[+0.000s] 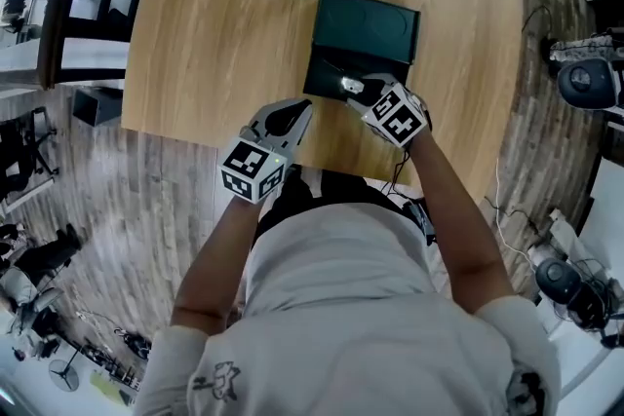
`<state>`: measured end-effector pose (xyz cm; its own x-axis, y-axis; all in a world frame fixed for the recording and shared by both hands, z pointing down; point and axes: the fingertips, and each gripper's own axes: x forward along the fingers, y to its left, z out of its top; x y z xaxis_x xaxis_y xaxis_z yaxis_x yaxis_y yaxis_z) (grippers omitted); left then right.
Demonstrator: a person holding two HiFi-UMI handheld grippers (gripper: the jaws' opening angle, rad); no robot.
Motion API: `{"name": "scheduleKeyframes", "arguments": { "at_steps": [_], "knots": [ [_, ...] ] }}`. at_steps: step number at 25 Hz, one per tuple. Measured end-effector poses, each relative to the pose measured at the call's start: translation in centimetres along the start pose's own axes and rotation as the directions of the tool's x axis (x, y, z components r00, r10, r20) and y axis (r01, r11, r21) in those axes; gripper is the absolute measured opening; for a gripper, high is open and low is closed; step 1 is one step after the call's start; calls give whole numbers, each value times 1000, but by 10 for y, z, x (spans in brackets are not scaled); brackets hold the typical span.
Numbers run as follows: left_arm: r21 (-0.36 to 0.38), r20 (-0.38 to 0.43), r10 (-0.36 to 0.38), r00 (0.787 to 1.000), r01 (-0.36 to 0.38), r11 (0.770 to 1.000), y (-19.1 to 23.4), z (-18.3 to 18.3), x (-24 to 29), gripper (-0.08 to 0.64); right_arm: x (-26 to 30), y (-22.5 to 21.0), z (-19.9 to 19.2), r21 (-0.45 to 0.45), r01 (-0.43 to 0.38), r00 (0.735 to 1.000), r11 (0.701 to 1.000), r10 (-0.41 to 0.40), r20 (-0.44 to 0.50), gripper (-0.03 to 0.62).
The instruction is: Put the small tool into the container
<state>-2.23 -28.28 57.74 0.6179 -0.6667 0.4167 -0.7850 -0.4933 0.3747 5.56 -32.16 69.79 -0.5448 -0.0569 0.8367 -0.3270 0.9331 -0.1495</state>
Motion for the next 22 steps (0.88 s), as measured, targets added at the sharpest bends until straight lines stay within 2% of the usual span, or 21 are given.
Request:
{"name": "scheduleKeyframes", "arguments": {
  "at_steps": [3,6,13,18,22],
  "knots": [
    [23,6,-18,1000,18,1000,-9,4,-8,5,-10,9,3,19,23,999,1000,-24,32,179],
    [49,6,-41,999,41,998,-18,7,-17,5,-24,20,8,34,58,996,998,-60,68,136],
    [123,5,-106,994,105,987,-44,16,-51,5,-75,61,32,68,125,969,990,-137,205,33],
    [179,10,-149,989,145,973,-58,19,-79,5,-110,94,51,143,140,929,980,-180,324,6],
    [220,20,-184,983,176,960,-68,33,-100,5,-142,109,76,238,113,864,965,-213,456,6]
  ]
}}
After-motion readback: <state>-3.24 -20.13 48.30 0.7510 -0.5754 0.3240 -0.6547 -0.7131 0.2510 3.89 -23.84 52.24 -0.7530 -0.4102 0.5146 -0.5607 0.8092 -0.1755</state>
